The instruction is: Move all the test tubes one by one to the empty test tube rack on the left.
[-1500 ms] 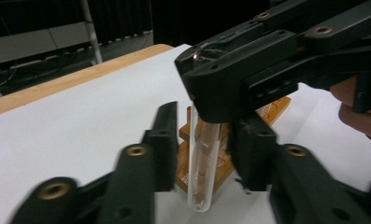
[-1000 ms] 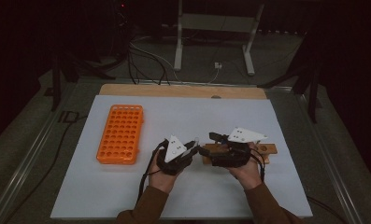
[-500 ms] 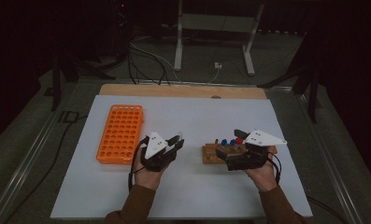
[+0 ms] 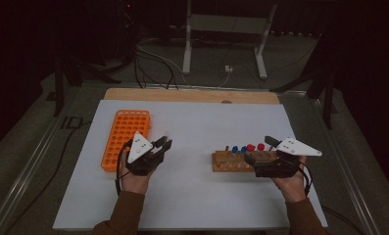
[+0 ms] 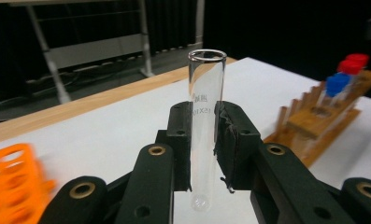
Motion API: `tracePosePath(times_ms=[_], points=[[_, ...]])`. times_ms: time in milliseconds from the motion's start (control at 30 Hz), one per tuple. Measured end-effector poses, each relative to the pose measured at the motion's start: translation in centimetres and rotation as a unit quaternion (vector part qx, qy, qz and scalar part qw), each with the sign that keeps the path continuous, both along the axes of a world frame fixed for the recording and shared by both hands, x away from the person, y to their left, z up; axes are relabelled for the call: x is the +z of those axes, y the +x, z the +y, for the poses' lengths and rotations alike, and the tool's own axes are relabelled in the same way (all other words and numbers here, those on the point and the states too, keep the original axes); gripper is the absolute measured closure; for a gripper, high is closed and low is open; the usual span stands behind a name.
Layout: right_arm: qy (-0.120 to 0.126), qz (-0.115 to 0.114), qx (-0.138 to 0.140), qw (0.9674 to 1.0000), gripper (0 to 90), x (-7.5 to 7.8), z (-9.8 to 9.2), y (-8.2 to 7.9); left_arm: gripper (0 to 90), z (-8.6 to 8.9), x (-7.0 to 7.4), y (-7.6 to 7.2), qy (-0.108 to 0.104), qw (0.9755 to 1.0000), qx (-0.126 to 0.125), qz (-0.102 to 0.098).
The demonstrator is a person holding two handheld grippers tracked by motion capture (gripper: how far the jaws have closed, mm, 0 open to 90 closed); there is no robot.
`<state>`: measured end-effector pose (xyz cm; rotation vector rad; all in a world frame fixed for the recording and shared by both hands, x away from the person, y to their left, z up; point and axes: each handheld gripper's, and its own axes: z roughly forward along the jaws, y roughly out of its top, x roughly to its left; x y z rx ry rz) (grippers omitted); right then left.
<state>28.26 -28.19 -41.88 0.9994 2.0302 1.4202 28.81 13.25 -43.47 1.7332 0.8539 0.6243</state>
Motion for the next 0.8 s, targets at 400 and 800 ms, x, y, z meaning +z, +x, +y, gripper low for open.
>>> tracePosePath(times_ms=[400, 800], points=[[0.010, -0.003, -0.014, 0.9999, 0.0, 0.1, -1.9, -0.4, 76.4, 5.2, -1.3, -0.7, 0.005, 0.9979, 0.064, 0.010], [0.013, -0.001, -0.019, 0.9997, 0.0, 0.0, -2.3, -0.5, 76.3, 7.0, -3.3, -1.3, 0.029, 0.9951, 0.086, 0.040]])
